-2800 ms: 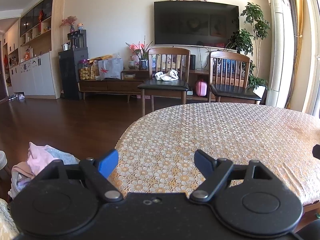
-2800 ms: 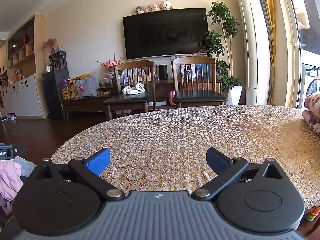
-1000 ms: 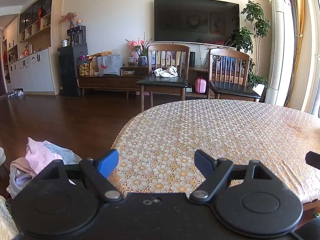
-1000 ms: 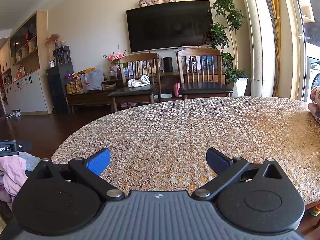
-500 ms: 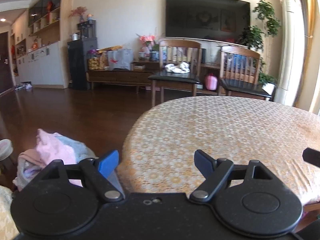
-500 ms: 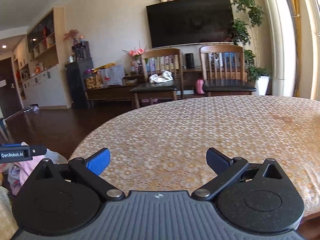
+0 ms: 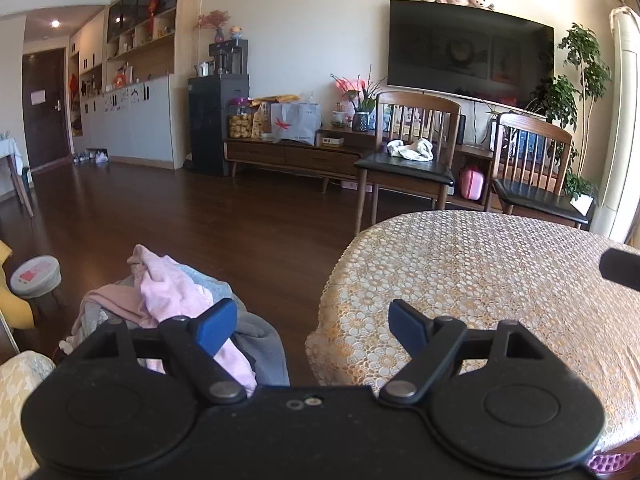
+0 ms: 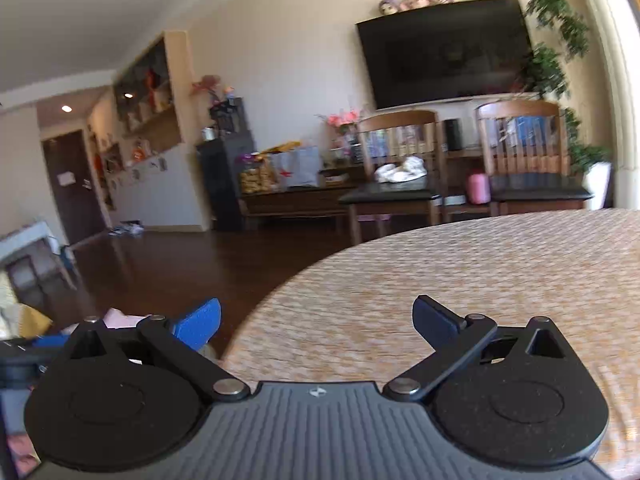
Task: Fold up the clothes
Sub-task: 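Turn both tools toward the clothes pile on the chair, then close the left and right grippers on the pink sweatpants waistband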
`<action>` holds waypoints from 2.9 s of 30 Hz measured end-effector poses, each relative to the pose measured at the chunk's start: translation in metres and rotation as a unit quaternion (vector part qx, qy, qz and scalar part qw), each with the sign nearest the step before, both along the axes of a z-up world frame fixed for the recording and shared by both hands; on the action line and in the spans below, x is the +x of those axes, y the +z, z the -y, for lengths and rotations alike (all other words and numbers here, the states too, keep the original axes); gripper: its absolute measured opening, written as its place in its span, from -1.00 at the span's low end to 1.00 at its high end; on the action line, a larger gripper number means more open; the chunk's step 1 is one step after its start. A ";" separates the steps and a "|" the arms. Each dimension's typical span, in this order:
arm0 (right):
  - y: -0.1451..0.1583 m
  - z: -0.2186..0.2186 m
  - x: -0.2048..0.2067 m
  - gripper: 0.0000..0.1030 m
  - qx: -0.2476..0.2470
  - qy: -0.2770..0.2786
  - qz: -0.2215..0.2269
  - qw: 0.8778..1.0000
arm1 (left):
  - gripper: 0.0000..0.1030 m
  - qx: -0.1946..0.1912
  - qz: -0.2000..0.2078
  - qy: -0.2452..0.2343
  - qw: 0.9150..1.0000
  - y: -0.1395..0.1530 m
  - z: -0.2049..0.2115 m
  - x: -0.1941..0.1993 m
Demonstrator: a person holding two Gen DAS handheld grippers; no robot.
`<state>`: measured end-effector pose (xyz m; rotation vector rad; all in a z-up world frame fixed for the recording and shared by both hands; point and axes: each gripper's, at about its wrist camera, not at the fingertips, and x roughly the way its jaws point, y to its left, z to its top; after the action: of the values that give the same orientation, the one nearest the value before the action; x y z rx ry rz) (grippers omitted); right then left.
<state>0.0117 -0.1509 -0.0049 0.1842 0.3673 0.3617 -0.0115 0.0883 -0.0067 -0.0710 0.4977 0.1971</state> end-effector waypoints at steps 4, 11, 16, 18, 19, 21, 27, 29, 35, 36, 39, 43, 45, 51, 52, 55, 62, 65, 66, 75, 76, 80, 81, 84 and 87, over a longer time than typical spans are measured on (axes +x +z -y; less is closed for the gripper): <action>0.007 -0.016 0.009 1.00 -0.017 0.003 -0.009 1.000 | 1.00 -0.025 0.007 -0.015 1.000 0.003 -0.015 0.001; 0.007 -0.054 0.017 1.00 -0.083 0.015 -0.006 0.996 | 1.00 -0.022 0.027 0.008 0.999 0.002 -0.040 0.000; 0.004 -0.082 0.026 1.00 -0.091 0.047 0.007 0.995 | 1.00 0.003 0.038 0.051 0.998 0.000 -0.058 -0.001; 0.003 -0.098 0.027 1.00 -0.101 0.067 0.020 0.992 | 1.00 -0.007 0.043 0.066 0.997 0.000 -0.069 -0.002; 0.002 -0.107 0.027 1.00 -0.107 0.080 0.025 0.991 | 1.00 -0.017 0.046 0.074 0.996 0.000 -0.075 -0.002; 0.003 -0.124 0.030 1.00 -0.114 0.100 0.037 0.988 | 1.00 -0.019 0.047 0.090 0.995 -0.001 -0.085 -0.001; 0.001 -0.169 0.034 1.00 -0.129 0.161 0.053 0.977 | 1.00 -0.009 0.035 0.106 0.994 -0.010 -0.103 -0.002; -0.001 -0.183 0.035 1.00 -0.134 0.170 0.051 0.975 | 1.00 -0.010 0.029 0.112 0.993 -0.014 -0.109 -0.003; -0.007 -0.212 0.051 1.00 -0.156 0.188 0.041 0.969 | 1.00 -0.016 0.020 0.116 0.993 -0.025 -0.132 -0.007; -0.007 -0.217 0.053 1.00 -0.162 0.192 0.041 0.967 | 1.00 -0.018 0.022 0.119 0.992 -0.027 -0.138 -0.008; -0.011 -0.224 0.061 1.00 -0.168 0.204 0.034 0.964 | 1.00 -0.023 0.021 0.134 0.990 -0.034 -0.149 -0.008; -0.016 -0.237 0.078 0.99 -0.167 0.232 0.009 0.958 | 1.00 -0.018 0.011 0.149 0.989 -0.043 -0.163 -0.002; -0.020 -0.244 0.084 0.99 -0.175 0.240 0.010 0.955 | 1.00 -0.006 0.006 0.158 0.987 -0.048 -0.169 0.001; -0.034 -0.271 0.096 0.83 -0.171 0.296 0.004 0.940 | 1.00 0.004 -0.014 0.142 0.990 -0.067 -0.188 0.011; -0.038 -0.277 0.098 0.80 -0.170 0.303 0.001 0.938 | 1.00 0.002 -0.017 0.135 0.991 -0.071 -0.191 0.012; -0.049 -0.295 0.106 0.68 -0.161 0.327 -0.020 0.931 | 1.00 0.000 -0.019 0.112 0.994 -0.080 -0.198 0.014; -0.062 -0.340 0.123 0.56 -0.175 0.387 -0.050 0.904 | 1.00 -0.009 -0.022 0.047 0.999 -0.100 -0.190 0.019; -0.061 -0.360 0.132 0.53 -0.184 0.403 -0.058 0.895 | 1.00 -0.011 -0.025 0.031 0.999 -0.106 -0.181 0.027; -0.061 -0.366 0.134 0.37 -0.188 0.411 -0.060 0.890 | 1.00 -0.016 -0.024 0.028 0.999 -0.106 -0.179 0.029; -0.089 -0.394 0.141 0.11 -0.237 0.420 -0.096 0.871 | 1.00 -0.059 -0.033 0.018 0.998 -0.114 -0.175 0.044; -0.090 -0.393 0.141 0.11 -0.236 0.421 -0.095 0.871 | 1.00 -0.069 -0.039 0.016 0.997 -0.116 -0.176 0.047; -0.094 -0.392 0.141 -0.06 -0.242 0.416 -0.092 0.872 | 1.00 -0.088 -0.043 0.026 0.995 -0.118 -0.179 0.048; -0.095 -0.392 0.141 -0.36 -0.244 0.409 -0.090 0.875 | 1.00 -0.087 -0.043 0.028 0.995 -0.118 -0.178 0.048; -0.094 -0.385 0.147 -0.62 -0.222 0.394 -0.099 0.886 | 1.00 -0.092 -0.038 0.024 0.995 -0.117 -0.179 0.047; -0.090 -0.376 0.148 -0.74 -0.200 0.382 -0.099 0.897 | 1.00 -0.102 -0.031 0.023 0.994 -0.114 -0.180 0.045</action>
<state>0.1595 0.2252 -0.0948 -0.3486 0.7054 1.0364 0.0334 0.2685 -0.1204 -0.2763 0.5767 0.1943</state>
